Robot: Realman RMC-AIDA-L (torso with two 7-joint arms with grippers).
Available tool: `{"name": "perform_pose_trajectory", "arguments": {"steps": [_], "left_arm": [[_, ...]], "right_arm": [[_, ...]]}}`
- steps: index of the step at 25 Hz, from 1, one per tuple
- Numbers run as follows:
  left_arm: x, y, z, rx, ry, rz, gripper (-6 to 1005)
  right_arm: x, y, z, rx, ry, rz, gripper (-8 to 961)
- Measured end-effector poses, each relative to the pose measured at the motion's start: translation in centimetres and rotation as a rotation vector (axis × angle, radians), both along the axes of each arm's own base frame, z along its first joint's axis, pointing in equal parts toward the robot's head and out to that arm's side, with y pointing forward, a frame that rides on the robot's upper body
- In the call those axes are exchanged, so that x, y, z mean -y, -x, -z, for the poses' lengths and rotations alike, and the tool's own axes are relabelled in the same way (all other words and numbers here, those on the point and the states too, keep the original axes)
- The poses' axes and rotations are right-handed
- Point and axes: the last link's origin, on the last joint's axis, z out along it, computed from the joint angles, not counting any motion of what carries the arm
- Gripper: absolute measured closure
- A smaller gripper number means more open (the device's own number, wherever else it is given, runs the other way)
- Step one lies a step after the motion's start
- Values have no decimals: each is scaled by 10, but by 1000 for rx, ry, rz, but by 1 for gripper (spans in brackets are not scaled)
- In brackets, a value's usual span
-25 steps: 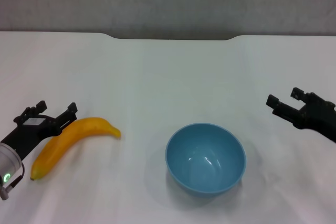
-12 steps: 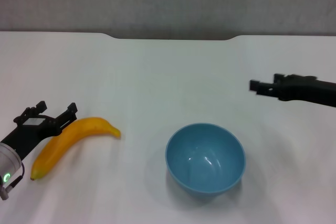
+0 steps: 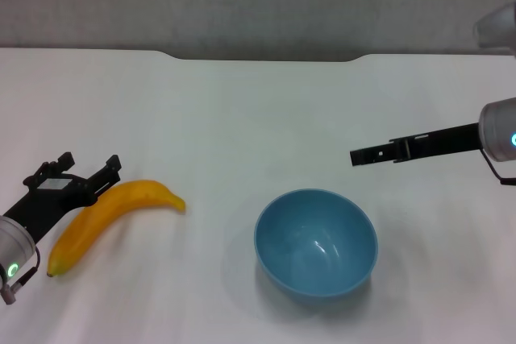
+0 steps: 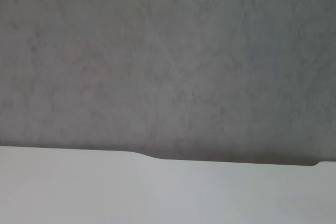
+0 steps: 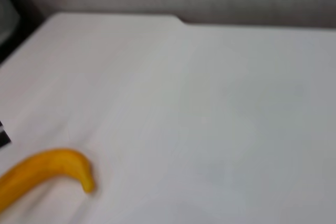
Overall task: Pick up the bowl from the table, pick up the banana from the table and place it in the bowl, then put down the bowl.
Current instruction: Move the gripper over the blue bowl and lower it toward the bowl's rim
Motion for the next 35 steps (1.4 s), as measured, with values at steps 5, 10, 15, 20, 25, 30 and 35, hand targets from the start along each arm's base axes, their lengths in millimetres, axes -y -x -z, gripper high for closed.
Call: {"name": "perform_pose_trajectory", "arguments": {"steps": [5,10,15,20,25,30,35], "left_arm": [[0,0,0,5,-3,-1,93],[-2,-2,-2,9,-10,2,93],[-3,-3,-2,9,-11,5,92],[-4,-3,-2,8,-10,6,92],[-4,-4,-2,8,-9,8,92],[-5,-5,-2,8,-9,10,92],[-6,-6,-2,8,-9,12,92]], "right_arm": [[-2,-3,11,57,64,66,72],[-1,-3,31,109,142,85,71],[2,-1,44,137,186,79,71],[6,-3,52,166,221,81,72],[12,-6,61,181,259,101,74],[15,-10,65,202,271,109,75],[14,-12,66,203,261,114,82]]}}
